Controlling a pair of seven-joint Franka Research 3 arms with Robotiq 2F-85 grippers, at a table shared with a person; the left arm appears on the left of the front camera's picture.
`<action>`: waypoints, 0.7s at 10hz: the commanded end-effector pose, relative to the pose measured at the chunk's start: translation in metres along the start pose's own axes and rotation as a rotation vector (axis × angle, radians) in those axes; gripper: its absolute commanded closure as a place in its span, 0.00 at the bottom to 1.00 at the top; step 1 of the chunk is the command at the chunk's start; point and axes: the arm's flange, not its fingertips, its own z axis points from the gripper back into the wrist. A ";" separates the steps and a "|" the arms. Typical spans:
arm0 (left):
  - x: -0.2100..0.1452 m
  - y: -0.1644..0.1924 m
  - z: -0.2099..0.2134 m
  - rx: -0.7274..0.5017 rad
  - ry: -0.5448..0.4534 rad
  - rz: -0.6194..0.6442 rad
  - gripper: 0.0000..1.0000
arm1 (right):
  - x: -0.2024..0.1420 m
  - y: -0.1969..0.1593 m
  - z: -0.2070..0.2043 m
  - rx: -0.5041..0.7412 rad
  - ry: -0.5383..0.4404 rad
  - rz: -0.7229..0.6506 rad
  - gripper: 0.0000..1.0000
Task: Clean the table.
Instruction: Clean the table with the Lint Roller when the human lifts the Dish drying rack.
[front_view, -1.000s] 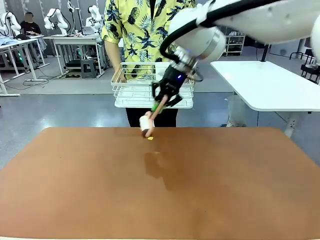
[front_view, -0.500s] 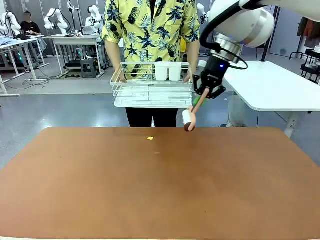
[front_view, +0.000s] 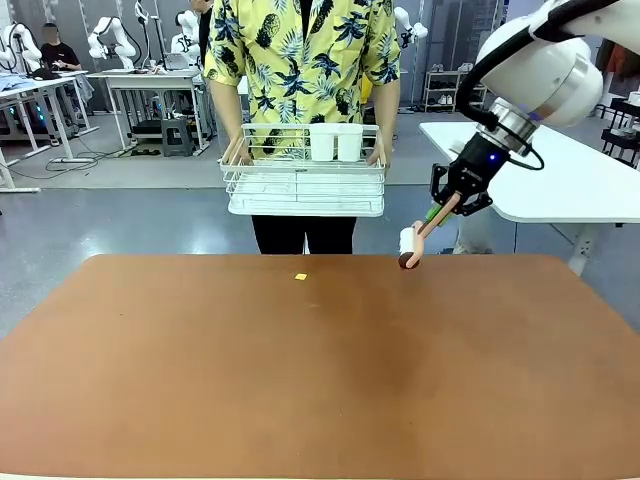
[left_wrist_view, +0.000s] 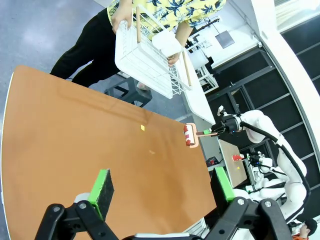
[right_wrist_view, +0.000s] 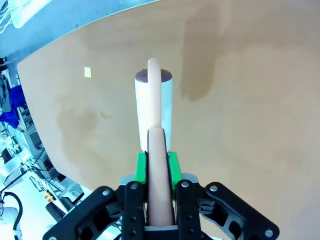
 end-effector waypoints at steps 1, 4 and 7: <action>0.001 0.000 0.002 -0.006 -0.006 0.000 0.00 | 0.012 0.011 -0.016 0.011 -0.008 0.009 0.79; 0.001 0.000 0.002 -0.006 -0.006 0.000 0.00 | 0.019 0.022 -0.027 -0.012 -0.004 0.003 0.79; 0.001 0.000 0.002 -0.006 -0.006 0.000 0.00 | 0.014 0.008 -0.028 0.009 0.019 0.011 0.79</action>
